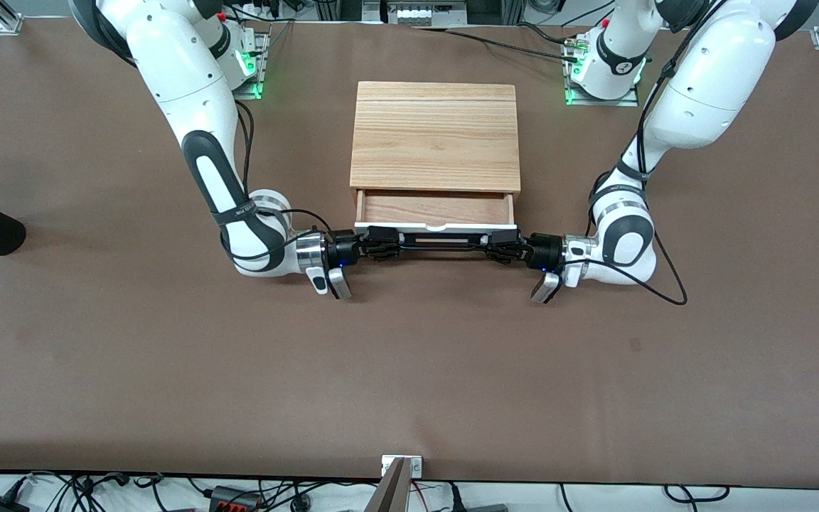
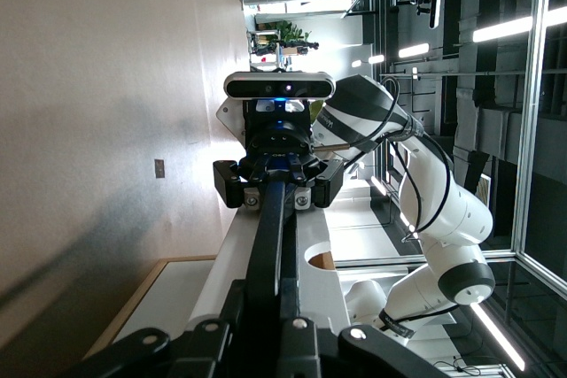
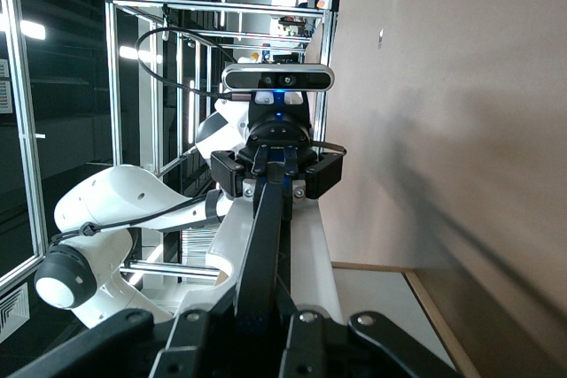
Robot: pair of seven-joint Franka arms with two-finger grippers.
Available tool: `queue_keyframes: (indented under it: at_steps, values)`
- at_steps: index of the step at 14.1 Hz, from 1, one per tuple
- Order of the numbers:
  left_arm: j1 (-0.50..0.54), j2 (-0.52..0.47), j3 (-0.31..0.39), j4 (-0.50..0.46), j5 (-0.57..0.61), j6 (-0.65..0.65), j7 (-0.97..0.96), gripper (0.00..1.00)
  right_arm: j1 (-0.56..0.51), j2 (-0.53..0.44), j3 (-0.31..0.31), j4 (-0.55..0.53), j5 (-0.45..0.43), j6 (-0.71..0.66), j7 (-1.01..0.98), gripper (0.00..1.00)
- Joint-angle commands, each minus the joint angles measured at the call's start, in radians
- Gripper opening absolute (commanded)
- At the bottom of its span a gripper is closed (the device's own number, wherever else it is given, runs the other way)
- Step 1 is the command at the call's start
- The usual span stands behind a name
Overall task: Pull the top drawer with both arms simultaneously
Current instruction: 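Pull the drawer handle outward with both grippers together, then open both grippers and release the drawer handle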
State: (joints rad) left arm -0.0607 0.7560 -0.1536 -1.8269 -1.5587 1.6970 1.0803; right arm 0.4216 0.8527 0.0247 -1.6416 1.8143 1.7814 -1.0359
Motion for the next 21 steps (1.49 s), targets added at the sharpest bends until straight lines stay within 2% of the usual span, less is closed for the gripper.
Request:
queue_keyframes:
  at_steps: [1,6,7,8,9,10,11,12,21]
  values:
    - [-0.001,0.031,-0.001,0.044,-0.020,0.026,0.059,0.01,-0.017,0.040,0.009,0.074,-0.012,-0.002,0.034,0.00]
    - [0.002,0.032,-0.001,0.055,-0.021,0.030,0.058,0.01,-0.021,0.060,0.009,0.100,-0.012,-0.002,0.034,0.00]
    - [0.002,0.032,-0.001,0.057,-0.021,0.030,0.058,0.01,-0.021,0.060,0.009,0.098,-0.012,-0.002,0.034,0.05]
    - [0.002,0.032,-0.001,0.057,-0.021,0.030,0.058,0.01,-0.024,0.060,0.008,0.098,-0.012,0.000,0.034,0.15]
    - [0.002,0.032,-0.001,0.057,-0.023,0.030,0.056,0.08,-0.024,0.060,0.009,0.098,-0.012,0.000,0.033,0.20]
    - [0.001,0.032,-0.001,0.057,-0.023,0.030,0.055,0.26,-0.024,0.058,0.009,0.098,-0.010,0.004,0.037,0.46]
    - [0.002,0.032,-0.001,0.055,-0.023,0.030,0.058,0.66,-0.026,0.058,0.009,0.100,-0.007,0.004,0.045,0.67]
    - [0.004,0.031,-0.001,0.049,-0.021,0.027,0.070,1.00,-0.024,0.057,0.009,0.100,-0.007,0.006,0.048,1.00]
    - [0.030,-0.003,0.000,0.046,-0.008,0.018,0.043,1.00,-0.024,0.051,0.009,0.112,-0.001,0.006,0.050,1.00]
